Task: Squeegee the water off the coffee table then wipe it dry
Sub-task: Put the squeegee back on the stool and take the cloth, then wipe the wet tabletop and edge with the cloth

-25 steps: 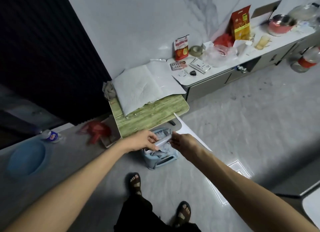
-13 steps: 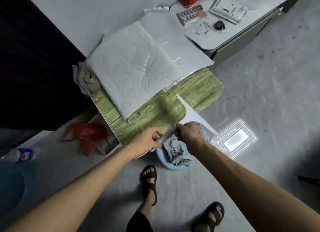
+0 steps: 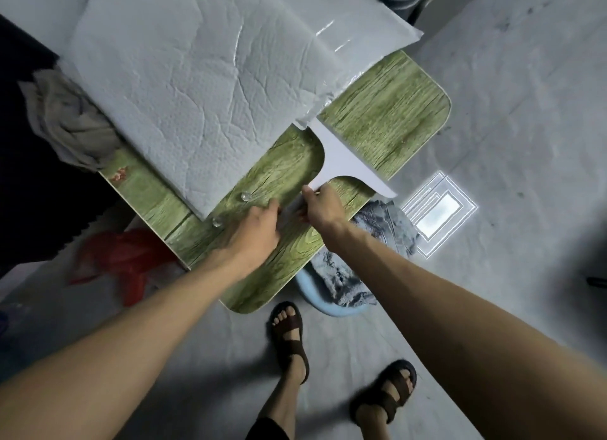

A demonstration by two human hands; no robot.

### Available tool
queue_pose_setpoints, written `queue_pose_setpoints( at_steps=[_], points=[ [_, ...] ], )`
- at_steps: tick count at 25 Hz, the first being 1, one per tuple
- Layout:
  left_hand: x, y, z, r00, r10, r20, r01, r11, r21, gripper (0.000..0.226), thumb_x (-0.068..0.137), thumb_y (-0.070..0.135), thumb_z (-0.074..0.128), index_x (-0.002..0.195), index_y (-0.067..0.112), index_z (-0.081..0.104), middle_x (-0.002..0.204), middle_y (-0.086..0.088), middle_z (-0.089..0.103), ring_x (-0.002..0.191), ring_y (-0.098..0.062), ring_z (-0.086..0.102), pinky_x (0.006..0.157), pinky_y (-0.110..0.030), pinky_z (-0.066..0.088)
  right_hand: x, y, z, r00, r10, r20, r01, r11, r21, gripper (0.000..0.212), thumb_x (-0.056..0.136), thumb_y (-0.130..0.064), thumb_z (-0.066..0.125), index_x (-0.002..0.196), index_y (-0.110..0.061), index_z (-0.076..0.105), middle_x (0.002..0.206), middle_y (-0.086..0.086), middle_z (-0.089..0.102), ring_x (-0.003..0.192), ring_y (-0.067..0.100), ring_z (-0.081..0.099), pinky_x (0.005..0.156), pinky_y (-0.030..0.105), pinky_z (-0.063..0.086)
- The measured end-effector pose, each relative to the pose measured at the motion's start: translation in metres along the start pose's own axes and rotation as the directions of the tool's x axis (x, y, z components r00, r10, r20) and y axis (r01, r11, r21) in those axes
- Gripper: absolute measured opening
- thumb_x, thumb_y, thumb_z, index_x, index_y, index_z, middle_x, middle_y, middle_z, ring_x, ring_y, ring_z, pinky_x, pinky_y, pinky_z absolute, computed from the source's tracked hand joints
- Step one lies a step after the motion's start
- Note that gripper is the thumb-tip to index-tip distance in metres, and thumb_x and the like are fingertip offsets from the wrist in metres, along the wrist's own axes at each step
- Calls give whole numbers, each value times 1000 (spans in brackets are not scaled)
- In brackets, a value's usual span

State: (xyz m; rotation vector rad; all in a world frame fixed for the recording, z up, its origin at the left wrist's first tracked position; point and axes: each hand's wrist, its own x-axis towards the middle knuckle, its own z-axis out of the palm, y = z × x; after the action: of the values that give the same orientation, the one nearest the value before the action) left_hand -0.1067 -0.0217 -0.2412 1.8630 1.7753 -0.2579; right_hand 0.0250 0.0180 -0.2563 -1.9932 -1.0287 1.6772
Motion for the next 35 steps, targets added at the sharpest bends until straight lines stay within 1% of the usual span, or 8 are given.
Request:
queue_pose_setpoints(
  at_steps=[5,10,13,16,21,26,28,35],
  points=[
    [-9,15,-12,992,7,-123,6,994,110,38,88,20,62,120,11,45,109,-11,60,89,-26,63,65,-37,48,-26,25,-30,992,16,129,-35,988,153,22,100,-23,50,105,-5,61,82,4,65,64,14,63,54,23,52],
    [-39,88,45,954,280,107,-260,950,-175,31,90,13,57,118,14,46,110,-6,59,76,-13,56,57,-25,45,-58,161,-108,993,99,70,-55,883,-466,30,94,-25,56,123,-17,63,113,2,70,97,23,66,83,30,50],
    [-30,102,87,939,131,319,-85,985,-152,45,91,22,57,130,11,37,126,-15,52,105,-28,57,85,-42,50,-48,181,-113,975,114,190,7,842,-540,39,96,-24,53,135,-19,55,130,7,63,116,28,58,95,34,44],
    [-6,105,141,954,-15,300,41,996,-79,72,90,28,59,146,5,19,153,-20,25,142,-34,26,112,-49,33,-27,219,-111,977,-12,214,126,841,-527,41,96,-20,54,135,-12,54,131,14,59,117,31,56,96,35,41],
    [19,95,170,960,-228,160,233,972,-14,71,91,35,59,145,2,27,150,-22,33,137,-35,35,108,-40,39,-14,242,-113,975,-105,196,181,885,-428,39,92,-15,58,130,-8,57,129,13,60,116,28,55,98,32,40],
    [10,133,139,978,-126,168,138,989,-61,53,77,37,77,113,4,57,120,-16,62,110,-33,59,87,-39,49,-39,222,-129,988,15,156,22,972,-234,38,96,-25,55,132,-15,55,127,9,63,115,26,58,101,37,43],
    [-1,161,109,989,-36,141,53,991,-119,48,73,36,80,107,9,60,115,-11,64,105,-29,60,83,-37,49,-63,204,-147,990,121,77,-125,991,54,32,97,-31,53,124,-16,62,118,6,67,110,24,61,99,39,47],
    [-60,323,-39,897,389,209,-391,920,-33,50,62,33,88,104,19,65,109,-2,70,93,-16,58,74,-23,37,-180,112,-291,967,205,154,-248,591,768,43,89,-56,53,89,-15,65,77,3,63,76,20,61,80,34,48]
  ],
)
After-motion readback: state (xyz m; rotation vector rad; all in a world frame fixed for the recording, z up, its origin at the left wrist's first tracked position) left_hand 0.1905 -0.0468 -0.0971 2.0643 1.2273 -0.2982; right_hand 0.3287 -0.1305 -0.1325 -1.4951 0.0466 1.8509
